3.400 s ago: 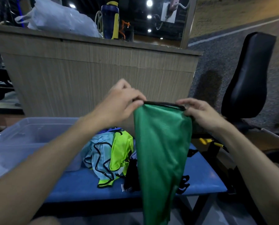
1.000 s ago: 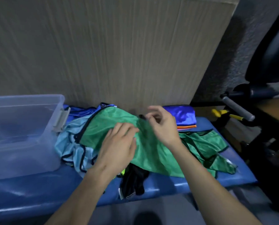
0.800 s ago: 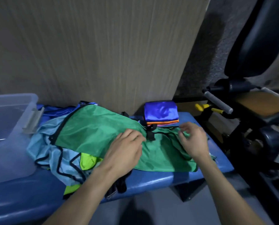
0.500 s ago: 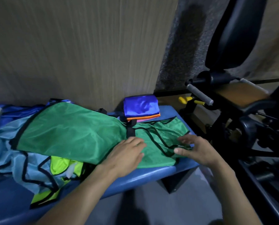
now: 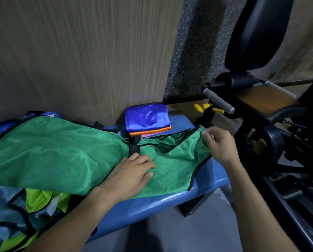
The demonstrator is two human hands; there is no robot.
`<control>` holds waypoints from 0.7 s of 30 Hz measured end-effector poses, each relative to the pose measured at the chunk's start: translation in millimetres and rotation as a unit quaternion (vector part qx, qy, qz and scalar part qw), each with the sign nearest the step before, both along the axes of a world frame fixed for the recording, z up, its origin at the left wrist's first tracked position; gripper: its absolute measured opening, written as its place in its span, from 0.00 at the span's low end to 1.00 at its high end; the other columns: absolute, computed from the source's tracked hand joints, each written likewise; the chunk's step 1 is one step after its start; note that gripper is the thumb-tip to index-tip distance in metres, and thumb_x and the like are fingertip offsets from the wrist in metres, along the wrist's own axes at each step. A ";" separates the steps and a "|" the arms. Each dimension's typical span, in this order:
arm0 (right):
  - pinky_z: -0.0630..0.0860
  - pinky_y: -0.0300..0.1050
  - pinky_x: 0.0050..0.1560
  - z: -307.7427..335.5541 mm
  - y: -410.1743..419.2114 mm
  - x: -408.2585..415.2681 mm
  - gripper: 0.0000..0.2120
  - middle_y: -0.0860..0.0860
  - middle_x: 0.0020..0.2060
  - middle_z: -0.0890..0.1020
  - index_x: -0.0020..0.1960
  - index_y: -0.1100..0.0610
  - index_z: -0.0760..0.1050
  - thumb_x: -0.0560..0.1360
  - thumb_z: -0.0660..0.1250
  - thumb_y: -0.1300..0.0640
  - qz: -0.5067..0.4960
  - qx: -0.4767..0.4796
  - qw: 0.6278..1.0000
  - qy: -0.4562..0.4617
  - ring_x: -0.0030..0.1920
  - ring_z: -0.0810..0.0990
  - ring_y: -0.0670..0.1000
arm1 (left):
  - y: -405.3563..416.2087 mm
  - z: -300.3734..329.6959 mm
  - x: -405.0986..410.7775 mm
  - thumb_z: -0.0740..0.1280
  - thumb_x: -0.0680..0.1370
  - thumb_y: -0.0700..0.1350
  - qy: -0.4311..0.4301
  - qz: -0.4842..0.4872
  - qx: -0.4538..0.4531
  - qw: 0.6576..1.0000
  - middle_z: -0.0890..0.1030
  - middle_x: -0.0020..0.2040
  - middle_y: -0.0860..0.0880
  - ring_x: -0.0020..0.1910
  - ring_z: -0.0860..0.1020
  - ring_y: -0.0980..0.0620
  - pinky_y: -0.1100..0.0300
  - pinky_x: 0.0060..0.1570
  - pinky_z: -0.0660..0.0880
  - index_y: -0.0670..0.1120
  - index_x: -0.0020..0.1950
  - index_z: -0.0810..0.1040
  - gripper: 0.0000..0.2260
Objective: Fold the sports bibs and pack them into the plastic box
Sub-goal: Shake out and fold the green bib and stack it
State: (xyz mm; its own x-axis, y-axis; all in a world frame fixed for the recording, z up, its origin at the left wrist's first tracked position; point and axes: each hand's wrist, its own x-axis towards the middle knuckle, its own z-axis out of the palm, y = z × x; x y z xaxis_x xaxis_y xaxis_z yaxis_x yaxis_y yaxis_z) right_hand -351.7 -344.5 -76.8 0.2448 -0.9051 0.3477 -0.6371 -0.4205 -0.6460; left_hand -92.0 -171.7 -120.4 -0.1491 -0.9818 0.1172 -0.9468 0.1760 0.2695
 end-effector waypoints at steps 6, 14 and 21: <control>0.75 0.51 0.48 -13.4 -47.9 31.1 0.11 0.58 0.44 0.82 0.48 0.59 0.79 0.79 0.67 0.51 -0.119 0.178 0.975 0.060 0.48 0.80 0.62 | -3.7 -5.8 1.1 0.61 0.82 0.53 0.007 0.007 -0.032 0.999 0.75 0.61 0.61 0.58 0.73 0.55 0.53 0.56 0.75 0.57 0.65 0.76 0.13; 0.73 0.47 0.52 -4.8 -75.4 41.5 0.15 0.54 0.51 0.79 0.56 0.58 0.77 0.72 0.78 0.59 0.022 0.277 0.958 0.076 0.55 0.80 0.56 | -8.1 -2.8 0.0 0.60 0.82 0.53 0.008 0.018 -0.038 0.999 0.75 0.60 0.61 0.57 0.72 0.56 0.56 0.54 0.72 0.59 0.63 0.76 0.11; 0.72 0.48 0.64 1.8 -85.8 34.6 0.17 0.49 0.63 0.77 0.60 0.49 0.77 0.76 0.73 0.65 0.177 0.243 0.938 0.170 0.65 0.76 0.51 | -7.6 -3.3 -0.1 0.61 0.82 0.53 0.009 0.026 -0.040 0.999 0.75 0.59 0.62 0.56 0.71 0.57 0.57 0.53 0.72 0.59 0.63 0.76 0.10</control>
